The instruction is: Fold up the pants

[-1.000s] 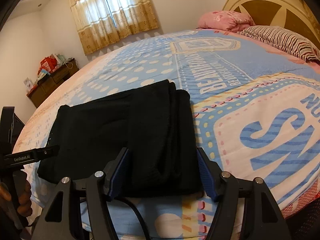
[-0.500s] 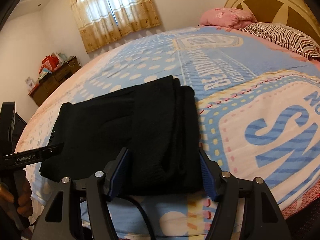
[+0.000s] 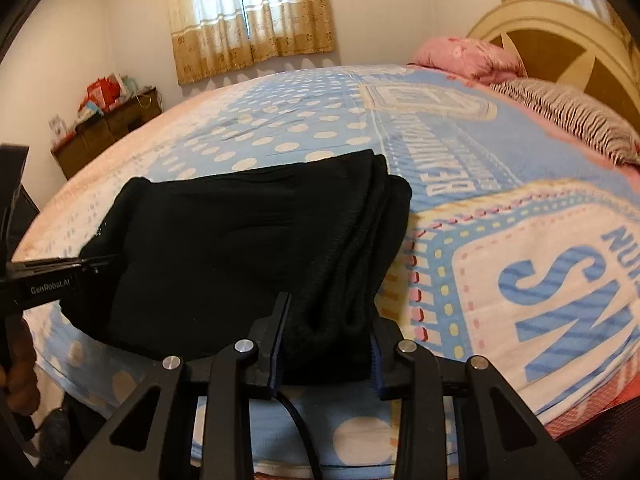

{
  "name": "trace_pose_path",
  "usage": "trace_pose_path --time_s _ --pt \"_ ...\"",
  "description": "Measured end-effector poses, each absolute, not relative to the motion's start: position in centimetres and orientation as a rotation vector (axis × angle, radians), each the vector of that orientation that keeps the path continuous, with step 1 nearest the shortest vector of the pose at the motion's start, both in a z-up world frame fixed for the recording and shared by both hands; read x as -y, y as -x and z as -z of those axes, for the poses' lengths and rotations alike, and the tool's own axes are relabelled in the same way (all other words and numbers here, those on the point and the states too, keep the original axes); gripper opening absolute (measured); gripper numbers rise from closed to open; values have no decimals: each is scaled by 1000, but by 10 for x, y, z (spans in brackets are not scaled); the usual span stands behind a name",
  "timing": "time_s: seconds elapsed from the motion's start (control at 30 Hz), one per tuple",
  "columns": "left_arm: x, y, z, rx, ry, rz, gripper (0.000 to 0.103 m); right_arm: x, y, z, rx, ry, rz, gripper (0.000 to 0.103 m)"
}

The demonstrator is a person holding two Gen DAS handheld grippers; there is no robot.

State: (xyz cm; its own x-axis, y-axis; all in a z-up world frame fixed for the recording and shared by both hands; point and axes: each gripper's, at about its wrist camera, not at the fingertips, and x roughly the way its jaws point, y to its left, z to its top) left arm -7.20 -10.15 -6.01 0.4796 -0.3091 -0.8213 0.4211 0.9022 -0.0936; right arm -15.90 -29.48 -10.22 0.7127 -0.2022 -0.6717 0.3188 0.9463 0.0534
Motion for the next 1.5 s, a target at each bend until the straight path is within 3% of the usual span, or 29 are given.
trace_pose_path --time_s 1.5 --pt "76 52 4 -834 -81 371 15 237 131 27 -534 22 206 29"
